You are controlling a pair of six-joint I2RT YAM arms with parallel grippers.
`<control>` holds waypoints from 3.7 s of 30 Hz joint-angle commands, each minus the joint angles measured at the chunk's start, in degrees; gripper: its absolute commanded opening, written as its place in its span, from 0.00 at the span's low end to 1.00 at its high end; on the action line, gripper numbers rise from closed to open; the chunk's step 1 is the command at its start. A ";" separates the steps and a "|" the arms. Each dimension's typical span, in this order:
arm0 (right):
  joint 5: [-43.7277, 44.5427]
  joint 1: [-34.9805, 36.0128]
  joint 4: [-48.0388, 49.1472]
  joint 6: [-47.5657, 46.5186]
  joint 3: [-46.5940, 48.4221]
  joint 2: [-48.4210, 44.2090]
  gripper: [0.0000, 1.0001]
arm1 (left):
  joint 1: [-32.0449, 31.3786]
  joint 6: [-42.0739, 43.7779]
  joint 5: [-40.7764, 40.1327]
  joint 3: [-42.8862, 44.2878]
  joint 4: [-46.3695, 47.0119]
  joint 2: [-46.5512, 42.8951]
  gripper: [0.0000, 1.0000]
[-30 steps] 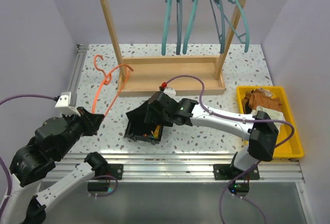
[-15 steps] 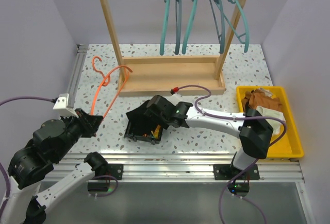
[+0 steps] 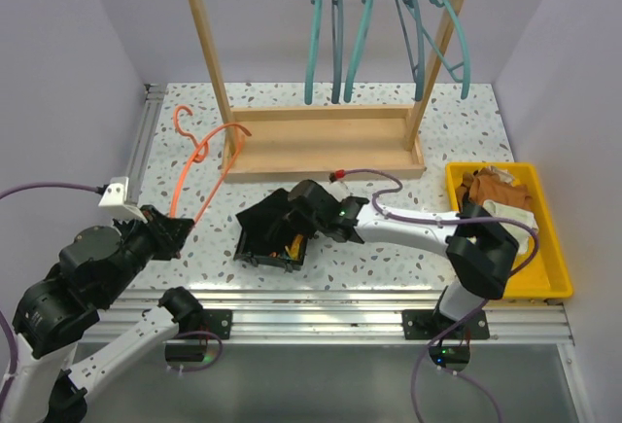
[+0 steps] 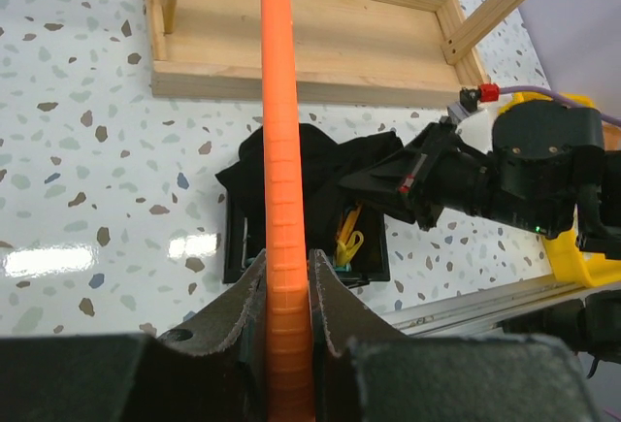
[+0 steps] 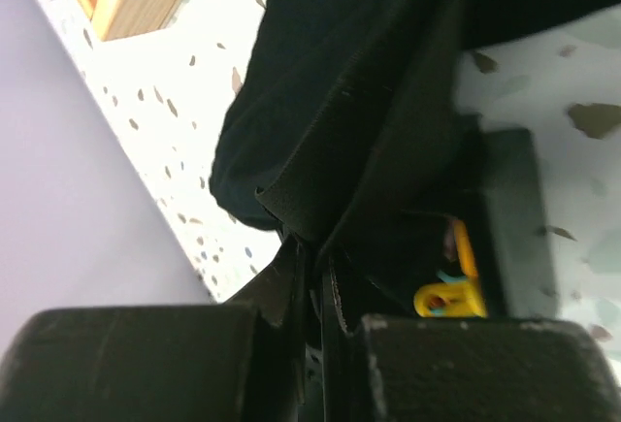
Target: Remove the underwear clipped to the hanger
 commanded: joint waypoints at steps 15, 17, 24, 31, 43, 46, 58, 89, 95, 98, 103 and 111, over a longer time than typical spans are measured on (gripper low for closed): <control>-19.37 -9.78 92.70 6.72 -28.61 -8.20 0.00 | -0.07 7.42 -2.57 6.73 4.77 9.56 0.00; -21.49 -9.96 103.24 8.74 -25.28 -2.66 0.00 | -0.07 7.86 -2.66 7.61 5.12 10.44 0.00; -27.55 -9.87 100.40 5.68 -17.44 -5.18 0.00 | -0.07 10.76 -3.10 13.14 6.88 15.45 0.00; -31.43 -10.31 63.90 -6.69 -17.88 -22.66 0.00 | -0.07 15.15 -3.54 19.30 9.08 23.79 0.00; -26.24 -10.31 -5.59 -26.23 -17.53 -59.21 0.00 | 0.02 21.57 -8.46 35.98 18.47 41.55 0.00; -25.19 -10.31 -13.51 -27.02 -18.41 -63.54 0.00 | 0.02 23.76 -9.78 37.32 23.57 43.49 0.00; -21.32 -10.31 -26.01 -28.52 -16.66 -71.02 0.00 | 3.96 27.91 -8.91 39.52 32.90 49.81 0.00; 18.11 -10.31 -58.52 -33.71 10.91 -51.08 0.00 | 10.65 16.57 11.74 33.46 35.19 41.41 1.00; 35.62 -10.40 -70.19 -32.12 24.45 -40.89 0.00 | 10.65 10.16 18.69 24.07 34.31 28.39 1.00; 37.48 -11.88 -71.28 -33.60 25.63 -37.29 0.00 | 10.74 7.34 21.76 19.94 32.38 23.02 1.00; 30.01 -26.28 -63.46 -43.36 21.06 -35.51 0.00 | 10.66 3.82 25.37 15.97 28.17 16.35 1.00; 17.47 -56.84 -53.79 -58.92 17.98 -31.57 0.00 | 10.65 2.41 27.75 13.94 23.76 11.59 1.00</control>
